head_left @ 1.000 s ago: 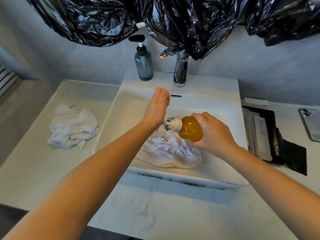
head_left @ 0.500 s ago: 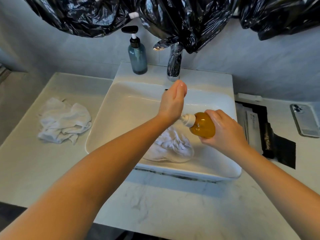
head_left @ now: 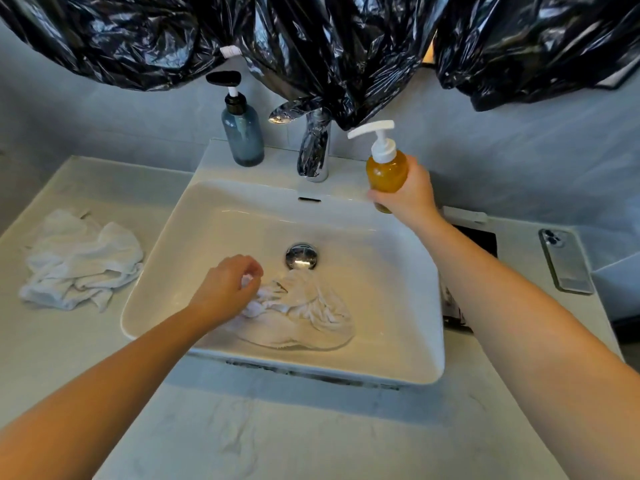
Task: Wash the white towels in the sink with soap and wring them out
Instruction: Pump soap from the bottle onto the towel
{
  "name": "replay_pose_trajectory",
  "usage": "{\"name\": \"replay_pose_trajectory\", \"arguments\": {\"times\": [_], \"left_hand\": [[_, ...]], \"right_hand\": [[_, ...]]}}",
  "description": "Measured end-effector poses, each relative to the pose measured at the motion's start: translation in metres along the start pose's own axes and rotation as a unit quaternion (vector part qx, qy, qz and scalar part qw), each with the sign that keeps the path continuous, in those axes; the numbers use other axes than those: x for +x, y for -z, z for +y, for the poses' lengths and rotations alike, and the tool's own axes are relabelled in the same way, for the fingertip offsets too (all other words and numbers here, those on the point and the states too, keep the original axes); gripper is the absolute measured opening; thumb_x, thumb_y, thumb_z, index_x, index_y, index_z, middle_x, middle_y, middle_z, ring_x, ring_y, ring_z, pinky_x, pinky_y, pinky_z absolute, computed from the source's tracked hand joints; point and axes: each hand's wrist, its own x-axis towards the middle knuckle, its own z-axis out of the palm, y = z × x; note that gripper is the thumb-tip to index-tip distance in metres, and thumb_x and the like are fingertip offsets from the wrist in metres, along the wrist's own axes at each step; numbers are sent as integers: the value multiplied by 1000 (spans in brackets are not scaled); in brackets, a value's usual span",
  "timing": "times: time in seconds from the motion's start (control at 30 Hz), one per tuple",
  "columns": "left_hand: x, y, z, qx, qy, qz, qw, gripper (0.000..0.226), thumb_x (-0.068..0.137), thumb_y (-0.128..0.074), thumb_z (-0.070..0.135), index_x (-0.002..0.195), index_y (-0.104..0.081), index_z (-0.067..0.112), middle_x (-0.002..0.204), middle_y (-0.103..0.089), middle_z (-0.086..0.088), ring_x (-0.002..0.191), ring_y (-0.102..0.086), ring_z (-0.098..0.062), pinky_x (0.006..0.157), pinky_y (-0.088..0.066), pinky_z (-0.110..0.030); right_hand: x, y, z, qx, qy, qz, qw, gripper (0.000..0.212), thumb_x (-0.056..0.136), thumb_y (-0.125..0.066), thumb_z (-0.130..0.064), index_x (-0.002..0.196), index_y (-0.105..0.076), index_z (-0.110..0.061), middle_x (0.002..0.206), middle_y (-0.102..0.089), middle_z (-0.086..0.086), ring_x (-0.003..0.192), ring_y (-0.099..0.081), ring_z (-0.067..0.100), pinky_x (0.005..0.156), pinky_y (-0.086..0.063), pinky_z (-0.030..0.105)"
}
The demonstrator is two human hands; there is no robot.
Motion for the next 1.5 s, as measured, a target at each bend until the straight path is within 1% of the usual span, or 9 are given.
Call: {"name": "replay_pose_trajectory", "arguments": {"times": [0.27, 0.47, 0.53, 0.63, 0.77, 0.93, 1.13, 1.3, 1.5], "left_hand": [[-15, -4, -32, 71, -77, -48, 993, 41, 90, -62, 46, 126, -58, 27, 134, -51, 3, 113, -52, -15, 99, -46, -32], [-20, 11, -46, 219, -65, -146, 963, 94, 80, -64, 66, 153, -18, 30, 154, -28, 5, 130, -44, -18, 106, -40, -33], [-12, 12, -43, 191, -30, -175, 965, 91, 80, -70, 59, 151, -22, 27, 146, -36, 2, 117, -53, -19, 97, -46, -31], [4, 17, -36, 106, -46, -141, 983, 52, 83, -74, 42, 127, -54, 21, 122, -55, 1, 100, -54, -14, 93, -46, -29], [-2, 17, -32, 4, -162, -95, 982, 21, 93, -64, 36, 109, -55, 25, 117, -44, 10, 91, -53, -9, 83, -46, -17], [10, -15, -33, 139, -242, -127, 952, 70, 84, -39, 67, 137, -41, 21, 135, -44, 2, 107, -52, -15, 72, -47, -23], [30, -56, -39, 204, -367, 5, 908, 41, 86, -40, 42, 115, -44, 13, 89, -60, -7, 71, -59, -25, 40, -43, -32], [41, -54, -36, 186, -354, -11, 917, 27, 84, -36, 37, 100, -44, 17, 71, -59, -2, 57, -59, -25, 41, -36, -28], [40, -16, -26, 123, -181, -168, 961, 83, 70, -17, 78, 129, -47, 27, 119, -63, 5, 101, -62, -24, 72, -36, -31]], "right_hand": [[35, -20, 4, 96, -86, 44, 991, 85, 80, -83, -26, 148, -33, -20, 143, -48, 3, 128, -47, 21, 97, -39, 30], [-85, -41, 19, 16, -8, 16, 1000, 58, 89, -69, -7, 141, -44, -10, 141, -45, 8, 129, -43, 16, 103, -34, 18], [-134, -65, 24, -46, 42, -170, 983, 60, 89, -71, -13, 142, -44, -13, 143, -41, 7, 133, -42, 20, 101, -30, 11], [-152, -101, 28, -149, 92, -300, 938, 78, 89, -68, -42, 153, -24, -34, 152, -31, 0, 132, -41, 19, 108, -38, 34], [-152, -110, 28, -167, 61, -273, 945, 63, 93, -61, -33, 148, -32, -33, 137, -37, -1, 98, -52, 15, 83, -46, 29], [-161, -122, 32, -275, 168, -242, 915, 56, 86, -47, -65, 127, -47, -28, 116, -40, -1, 85, -48, 16, 71, -47, 31], [-151, -148, 39, -321, 243, -149, 903, 33, 94, -37, -50, 105, -45, -20, 96, -53, 7, 62, -54, 20, 45, -27, 27], [-144, -153, 40, -285, 202, -136, 927, 14, 92, -54, -29, 100, -55, -17, 90, -54, 6, 56, -55, 25, 47, -27, 28], [-145, -120, 7, -253, 99, -196, 942, 28, 106, -36, -34, 117, -57, -19, 115, -49, -3, 87, -52, 16, 75, -47, 36]]}}
